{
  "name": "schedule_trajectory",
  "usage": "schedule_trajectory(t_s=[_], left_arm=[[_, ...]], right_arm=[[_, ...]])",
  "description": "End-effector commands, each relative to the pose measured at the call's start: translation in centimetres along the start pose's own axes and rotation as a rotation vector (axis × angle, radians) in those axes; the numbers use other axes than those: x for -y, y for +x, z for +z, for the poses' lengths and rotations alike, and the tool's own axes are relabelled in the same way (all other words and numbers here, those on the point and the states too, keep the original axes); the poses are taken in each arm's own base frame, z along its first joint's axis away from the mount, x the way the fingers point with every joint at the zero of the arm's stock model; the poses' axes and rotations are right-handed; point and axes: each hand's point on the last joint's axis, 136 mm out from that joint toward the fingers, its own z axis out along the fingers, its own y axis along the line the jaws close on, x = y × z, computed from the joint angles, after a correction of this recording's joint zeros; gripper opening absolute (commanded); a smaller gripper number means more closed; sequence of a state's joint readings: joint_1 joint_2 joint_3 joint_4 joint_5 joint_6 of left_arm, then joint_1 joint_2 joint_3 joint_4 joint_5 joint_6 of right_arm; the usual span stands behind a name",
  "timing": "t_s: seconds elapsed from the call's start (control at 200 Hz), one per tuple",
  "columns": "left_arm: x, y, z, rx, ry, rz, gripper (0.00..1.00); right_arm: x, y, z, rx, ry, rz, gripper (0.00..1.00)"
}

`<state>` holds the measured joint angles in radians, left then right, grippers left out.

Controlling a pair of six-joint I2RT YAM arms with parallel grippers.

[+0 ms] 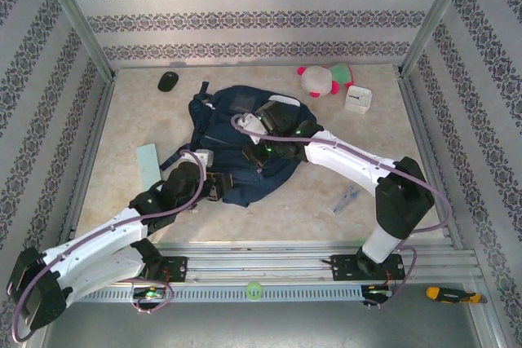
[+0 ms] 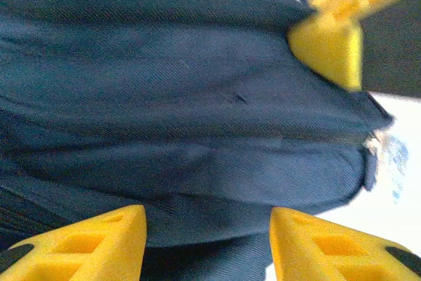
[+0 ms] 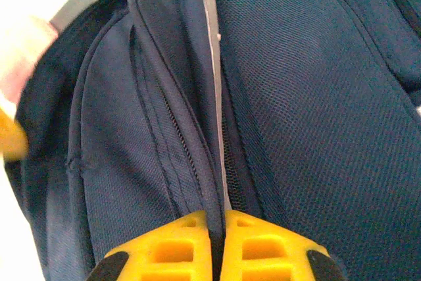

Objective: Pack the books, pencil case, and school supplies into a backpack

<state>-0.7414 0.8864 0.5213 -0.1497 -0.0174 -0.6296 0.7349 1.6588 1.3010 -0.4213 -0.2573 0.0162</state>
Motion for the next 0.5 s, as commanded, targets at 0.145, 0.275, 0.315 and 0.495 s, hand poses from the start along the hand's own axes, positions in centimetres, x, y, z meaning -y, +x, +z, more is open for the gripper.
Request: schedule_trajectory(t_s=[0.145,0.275,0.315,0.495], left_arm=[[4.9,-2.3,-1.2,0.062,0.034,0.107,0.51],[6.9,-3.4,-1.4,0.078,-0.020,0.226,0.51],[6.7,-3.4,-1.2,0.075,-0.066,0.236,0.52],[5.0,-2.1,0.7,0.047,-0.209,0.244,0.55]], right_arm=[[0.0,-6.6,-3.8,0.236,-0.002,0.433,0.00],[-0.4,-7.2,-3.3,0.253,-0.047,0.486,0.00],[-0.6,-7.3,-3.2,0.254,-0.058,0.483,0.00],[-0.7,-7.9,-3.2,0.256,-0.077,0.483,0.00]])
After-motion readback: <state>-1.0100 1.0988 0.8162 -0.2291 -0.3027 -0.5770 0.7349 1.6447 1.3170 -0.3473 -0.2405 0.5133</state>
